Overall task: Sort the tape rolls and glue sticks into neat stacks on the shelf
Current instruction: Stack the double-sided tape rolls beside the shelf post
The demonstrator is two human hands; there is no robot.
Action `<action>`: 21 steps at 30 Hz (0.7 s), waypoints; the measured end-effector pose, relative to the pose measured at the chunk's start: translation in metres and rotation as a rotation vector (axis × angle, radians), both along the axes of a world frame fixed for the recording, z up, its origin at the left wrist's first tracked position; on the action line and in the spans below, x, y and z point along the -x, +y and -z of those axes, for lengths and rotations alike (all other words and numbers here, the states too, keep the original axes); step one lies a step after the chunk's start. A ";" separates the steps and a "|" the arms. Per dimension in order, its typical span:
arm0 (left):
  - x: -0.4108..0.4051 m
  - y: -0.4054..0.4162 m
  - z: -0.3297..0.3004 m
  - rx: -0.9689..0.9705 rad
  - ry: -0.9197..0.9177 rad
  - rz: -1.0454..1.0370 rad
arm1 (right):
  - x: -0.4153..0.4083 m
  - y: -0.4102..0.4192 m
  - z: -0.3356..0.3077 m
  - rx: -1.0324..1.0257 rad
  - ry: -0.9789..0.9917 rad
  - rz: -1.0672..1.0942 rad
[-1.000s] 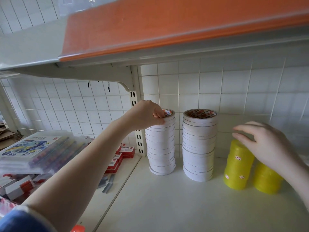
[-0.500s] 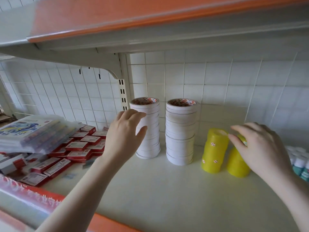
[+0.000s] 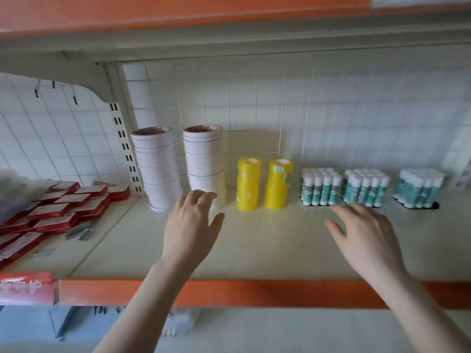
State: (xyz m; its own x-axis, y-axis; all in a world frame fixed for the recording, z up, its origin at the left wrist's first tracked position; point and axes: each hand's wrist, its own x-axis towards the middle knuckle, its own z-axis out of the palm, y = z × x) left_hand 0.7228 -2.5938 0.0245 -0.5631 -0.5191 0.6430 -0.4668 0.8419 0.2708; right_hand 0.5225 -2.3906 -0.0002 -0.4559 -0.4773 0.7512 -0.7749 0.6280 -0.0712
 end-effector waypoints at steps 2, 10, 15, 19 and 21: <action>0.011 0.022 0.008 -0.046 -0.011 0.043 | 0.001 0.028 0.006 -0.013 -0.017 0.050; 0.086 0.120 0.007 -0.110 -0.028 0.246 | 0.039 0.136 0.011 0.024 -0.089 0.226; 0.158 0.200 -0.001 -0.082 -0.037 0.335 | 0.087 0.221 0.006 0.080 -0.057 0.302; 0.224 0.285 -0.001 -0.105 -0.015 0.391 | 0.140 0.317 0.009 0.117 -0.048 0.369; 0.259 0.332 -0.001 -0.125 -0.012 0.417 | 0.170 0.369 0.009 0.126 -0.062 0.401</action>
State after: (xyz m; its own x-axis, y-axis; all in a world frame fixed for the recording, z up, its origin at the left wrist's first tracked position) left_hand 0.4636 -2.2618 0.0259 -0.7481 -0.3186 0.5821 -0.0973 0.9203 0.3788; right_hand 0.3524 -2.0215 -0.0095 -0.6330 -0.1590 0.7577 -0.4629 0.8622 -0.2058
